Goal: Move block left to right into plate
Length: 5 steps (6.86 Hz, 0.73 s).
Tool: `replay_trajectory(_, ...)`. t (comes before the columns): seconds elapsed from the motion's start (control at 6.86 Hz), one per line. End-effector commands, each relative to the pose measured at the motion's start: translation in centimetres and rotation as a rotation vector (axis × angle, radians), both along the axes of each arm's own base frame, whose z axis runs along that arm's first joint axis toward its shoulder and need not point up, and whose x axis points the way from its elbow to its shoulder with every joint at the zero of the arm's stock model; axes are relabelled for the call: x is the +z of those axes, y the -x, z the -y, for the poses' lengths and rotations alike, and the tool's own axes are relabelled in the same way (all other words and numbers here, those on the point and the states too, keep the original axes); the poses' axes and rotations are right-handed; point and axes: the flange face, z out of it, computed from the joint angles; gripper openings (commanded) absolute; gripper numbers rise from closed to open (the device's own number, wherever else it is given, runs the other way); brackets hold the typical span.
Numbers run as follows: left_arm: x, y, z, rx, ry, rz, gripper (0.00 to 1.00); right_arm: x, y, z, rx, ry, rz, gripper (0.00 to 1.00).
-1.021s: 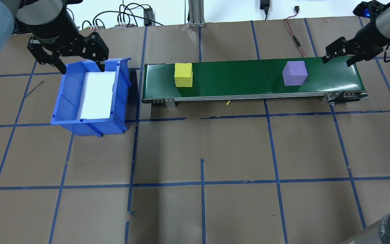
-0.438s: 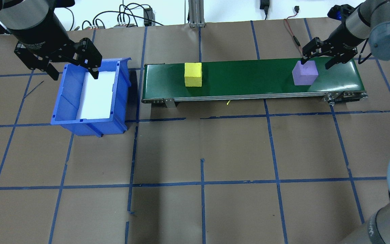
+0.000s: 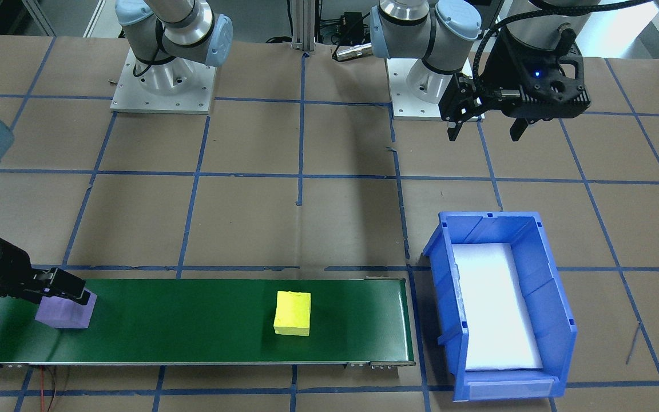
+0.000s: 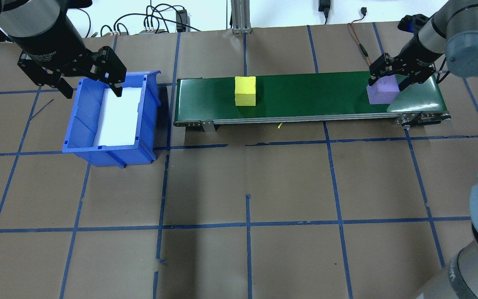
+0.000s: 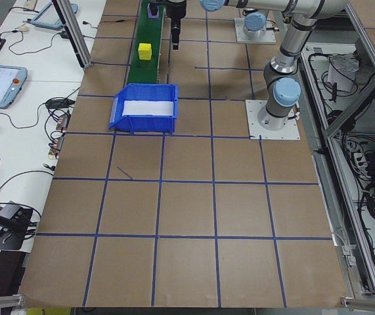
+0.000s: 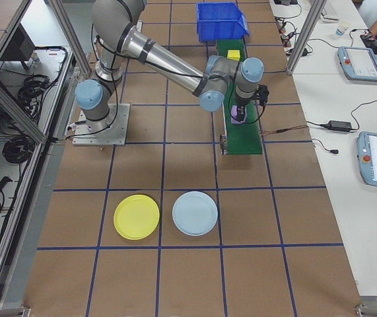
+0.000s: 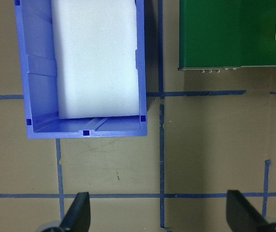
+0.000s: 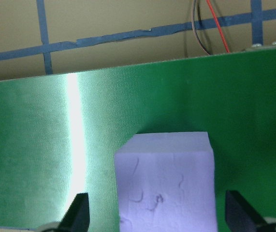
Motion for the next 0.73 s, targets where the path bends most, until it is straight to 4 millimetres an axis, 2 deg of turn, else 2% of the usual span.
replay_trajectory(0.0,0.0,0.0,-0.1,0.002,0.000,0.000,1.00,-1.3,0.6,0.0,0.008,-0.030,-0.038,0.91)
replay_trajectory(0.15,0.1,0.0,-0.2,-0.005,0.002,0.002,1.00,-1.8,1.0,0.0,0.011,-0.047,-0.076,0.78)
replay_trajectory(0.29,0.0,0.0,-0.1,-0.004,0.003,0.000,1.00,-1.5,1.6,0.1,0.010,-0.052,-0.122,0.47)
replay_trajectory(0.44,0.1,-0.1,0.0,-0.002,0.006,0.000,1.00,-0.3,2.2,0.7,-0.003,-0.032,-0.135,0.33)
replay_trajectory(0.58,0.1,-0.1,0.0,-0.004,0.006,0.000,1.00,1.4,3.6,1.3,-0.009,-0.020,-0.212,0.27)
